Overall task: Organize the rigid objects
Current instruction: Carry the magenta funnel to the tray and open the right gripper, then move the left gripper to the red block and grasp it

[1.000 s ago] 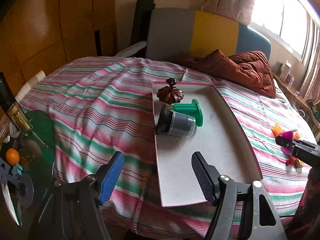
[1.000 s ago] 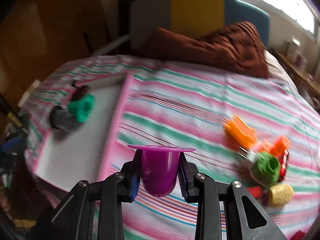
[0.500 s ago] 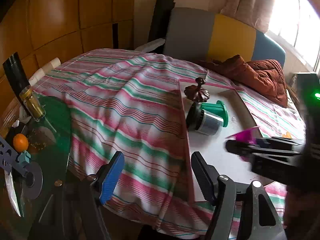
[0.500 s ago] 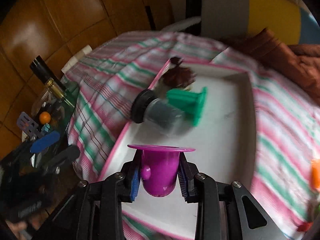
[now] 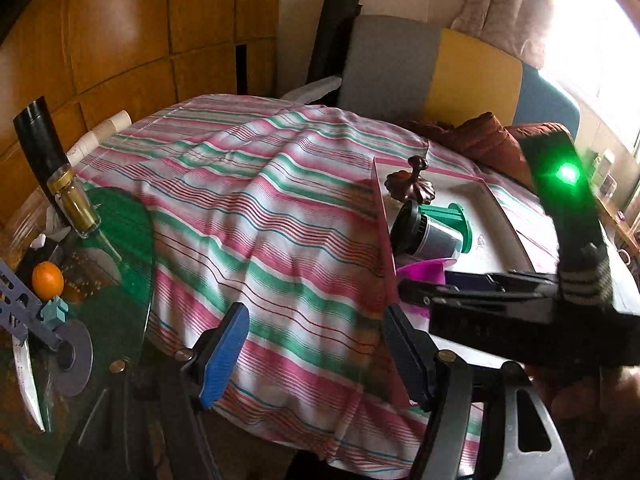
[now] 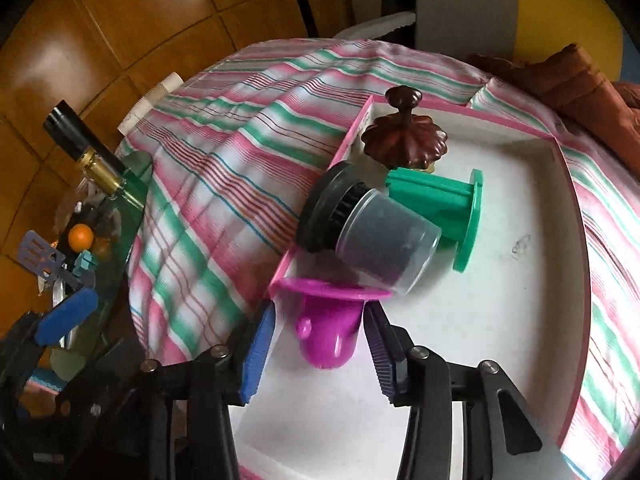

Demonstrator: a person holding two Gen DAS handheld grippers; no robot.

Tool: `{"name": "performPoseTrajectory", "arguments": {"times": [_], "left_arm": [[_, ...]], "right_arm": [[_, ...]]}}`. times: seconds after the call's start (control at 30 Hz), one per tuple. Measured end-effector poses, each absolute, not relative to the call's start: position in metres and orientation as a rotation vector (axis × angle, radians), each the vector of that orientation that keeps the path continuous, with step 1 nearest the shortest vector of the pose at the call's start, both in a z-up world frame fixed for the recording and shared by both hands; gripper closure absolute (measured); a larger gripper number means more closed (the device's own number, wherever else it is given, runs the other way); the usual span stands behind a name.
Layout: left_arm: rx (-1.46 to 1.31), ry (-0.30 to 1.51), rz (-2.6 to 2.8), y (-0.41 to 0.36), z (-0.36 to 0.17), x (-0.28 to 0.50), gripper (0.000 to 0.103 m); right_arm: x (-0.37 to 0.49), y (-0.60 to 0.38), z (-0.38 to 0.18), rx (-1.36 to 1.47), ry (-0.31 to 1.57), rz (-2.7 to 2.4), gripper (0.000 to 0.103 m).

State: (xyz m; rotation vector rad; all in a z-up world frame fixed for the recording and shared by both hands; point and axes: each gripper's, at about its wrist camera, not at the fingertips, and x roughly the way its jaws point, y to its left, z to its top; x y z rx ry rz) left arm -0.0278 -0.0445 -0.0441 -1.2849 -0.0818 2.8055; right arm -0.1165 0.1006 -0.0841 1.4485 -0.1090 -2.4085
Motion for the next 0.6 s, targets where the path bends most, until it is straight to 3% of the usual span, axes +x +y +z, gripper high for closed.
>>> {"name": "performPoseTrajectory", "arguments": {"times": [0.03, 0.2, 0.6], "left_arm": [[-1.283, -0.082, 2.807, -0.044, -0.044, -0.028, 0.033], [-1.273, -0.071, 2.8, -0.041, -0.042, -0.026, 0.033], [-1.227, -0.004, 2.793, -0.024, -0.033, -0.017, 0.033]], "right_arm": [[-0.114, 0.103, -0.081, 1.442, -0.119, -2.407, 0.047], [-0.095, 0.111, -0.066, 1.369, -0.107, -2.456, 0.042], [-0.052, 0.141, -0.035, 1.22, -0.036, -2.678, 0.039]]}}
